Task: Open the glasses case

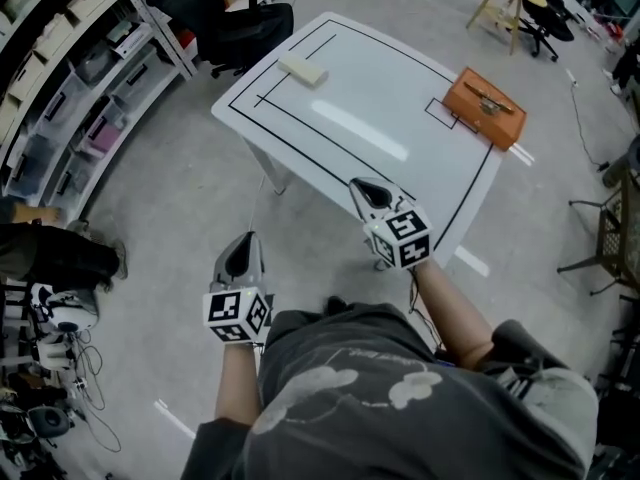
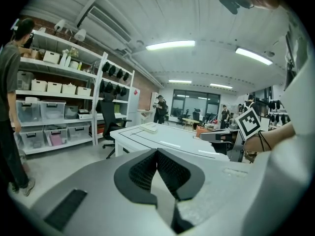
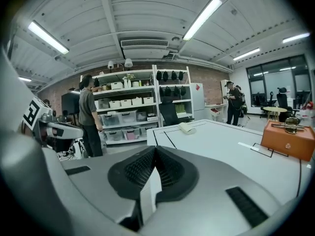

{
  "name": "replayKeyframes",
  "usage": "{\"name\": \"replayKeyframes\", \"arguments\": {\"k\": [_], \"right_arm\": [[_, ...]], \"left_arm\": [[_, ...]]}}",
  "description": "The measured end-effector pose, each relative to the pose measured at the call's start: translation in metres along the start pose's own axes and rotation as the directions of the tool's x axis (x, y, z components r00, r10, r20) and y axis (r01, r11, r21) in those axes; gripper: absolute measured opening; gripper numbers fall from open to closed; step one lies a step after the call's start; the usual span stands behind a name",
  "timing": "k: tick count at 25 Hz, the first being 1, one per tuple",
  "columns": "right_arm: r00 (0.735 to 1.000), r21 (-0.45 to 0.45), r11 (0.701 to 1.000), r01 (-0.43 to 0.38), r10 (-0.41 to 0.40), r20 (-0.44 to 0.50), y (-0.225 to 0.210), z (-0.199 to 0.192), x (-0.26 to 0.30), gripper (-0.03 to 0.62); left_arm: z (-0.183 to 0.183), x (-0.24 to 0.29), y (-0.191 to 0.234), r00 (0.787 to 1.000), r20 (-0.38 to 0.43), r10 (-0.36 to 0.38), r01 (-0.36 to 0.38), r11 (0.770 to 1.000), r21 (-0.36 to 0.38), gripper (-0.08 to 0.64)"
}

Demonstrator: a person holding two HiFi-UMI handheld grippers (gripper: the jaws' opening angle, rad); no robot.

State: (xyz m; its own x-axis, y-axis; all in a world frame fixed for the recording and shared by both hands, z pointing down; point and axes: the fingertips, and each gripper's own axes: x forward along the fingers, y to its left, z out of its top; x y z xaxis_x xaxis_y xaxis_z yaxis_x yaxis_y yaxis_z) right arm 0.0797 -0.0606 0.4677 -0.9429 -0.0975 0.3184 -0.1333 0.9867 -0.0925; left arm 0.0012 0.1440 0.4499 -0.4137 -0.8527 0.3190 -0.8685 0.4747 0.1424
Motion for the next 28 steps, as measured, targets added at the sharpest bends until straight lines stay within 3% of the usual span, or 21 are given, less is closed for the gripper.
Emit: {"name": "replayKeyframes", "arguments": {"k": [9, 13, 19, 25, 28], "right_arm": [[0.998, 0.017, 0.998, 0.062, -0.062, 0.008, -0.028, 0.001, 0.021, 0.002], [0.993, 0.013, 0.993, 0.115, -0.115, 0.029, -0.040, 0.020, 0.039, 0.002], [0.971, 0.037, 0.971, 0.238, -0.238, 0.005, -0.070, 0.035, 0.067, 0.002], [0.950, 0.058, 0.948, 0.313, -0.311, -0.036, -0.090, 0.050, 0.110, 0.002], [0.938, 0.068, 0.936, 0.345, -0.342, -0.051, -0.100, 0.059, 0.136, 0.046]], "left_arm": [[0.013, 0.051, 0.014, 0.998, -0.001, -0.063, 0.063, 0.998, 0.006, 0.003], [0.033, 0.083, 0.033, 0.994, 0.014, -0.107, 0.106, 0.994, 0.027, 0.003], [0.061, 0.152, 0.061, 0.979, -0.002, -0.203, 0.203, 0.978, 0.056, 0.003], [0.087, 0.221, 0.093, 0.958, -0.030, -0.286, 0.288, 0.955, 0.077, 0.003], [0.099, 0.253, 0.109, 0.947, -0.053, -0.317, 0.321, 0.942, 0.095, 0.003]]}}
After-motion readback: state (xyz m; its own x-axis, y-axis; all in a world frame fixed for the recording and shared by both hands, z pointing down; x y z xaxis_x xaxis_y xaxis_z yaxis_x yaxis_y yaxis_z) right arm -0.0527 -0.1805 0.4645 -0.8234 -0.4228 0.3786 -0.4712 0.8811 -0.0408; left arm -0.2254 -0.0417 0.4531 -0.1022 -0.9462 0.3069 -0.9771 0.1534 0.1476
